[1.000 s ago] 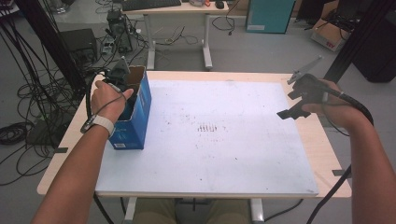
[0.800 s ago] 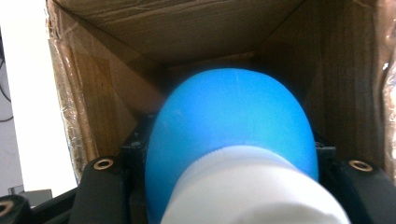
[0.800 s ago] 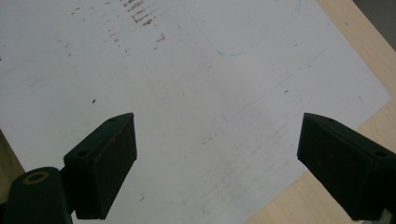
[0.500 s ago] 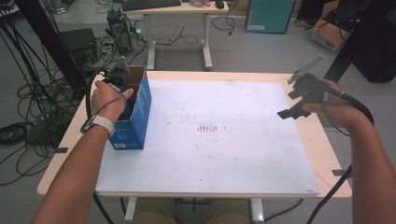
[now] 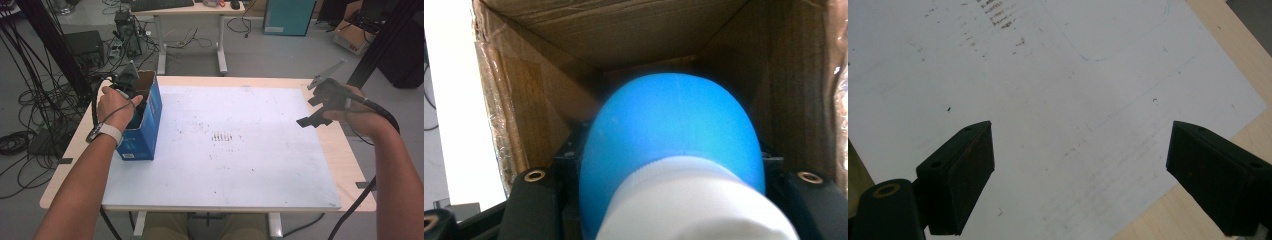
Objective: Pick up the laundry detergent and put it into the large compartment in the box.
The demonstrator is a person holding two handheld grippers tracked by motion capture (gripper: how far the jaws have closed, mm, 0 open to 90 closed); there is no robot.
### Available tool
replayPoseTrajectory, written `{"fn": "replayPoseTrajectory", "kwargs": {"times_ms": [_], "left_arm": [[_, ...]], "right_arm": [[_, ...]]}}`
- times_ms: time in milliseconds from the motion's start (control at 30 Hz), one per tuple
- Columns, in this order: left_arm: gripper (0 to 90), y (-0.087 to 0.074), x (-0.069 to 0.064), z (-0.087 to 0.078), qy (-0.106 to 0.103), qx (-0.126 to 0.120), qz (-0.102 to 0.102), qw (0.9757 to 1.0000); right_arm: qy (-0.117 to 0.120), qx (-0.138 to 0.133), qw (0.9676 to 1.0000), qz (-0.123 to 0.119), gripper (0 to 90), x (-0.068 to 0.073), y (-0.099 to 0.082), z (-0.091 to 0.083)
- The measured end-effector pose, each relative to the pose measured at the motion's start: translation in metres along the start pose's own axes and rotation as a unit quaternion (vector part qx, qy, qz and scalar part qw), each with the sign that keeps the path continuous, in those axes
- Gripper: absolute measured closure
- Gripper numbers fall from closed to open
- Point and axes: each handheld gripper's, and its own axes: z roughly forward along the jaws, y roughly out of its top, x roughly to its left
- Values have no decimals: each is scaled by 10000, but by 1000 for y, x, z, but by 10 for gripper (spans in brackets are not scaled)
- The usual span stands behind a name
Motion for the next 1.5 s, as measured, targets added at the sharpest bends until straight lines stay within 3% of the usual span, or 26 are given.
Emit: {"fn": "replayPoseTrajectory", "kwargs": {"times_ms": [1500], "left_arm": [[387, 1, -1, 0, 14, 4, 49, 10000]], "right_arm": [[-9, 5, 10000, 28, 118, 0, -3, -2]]}}
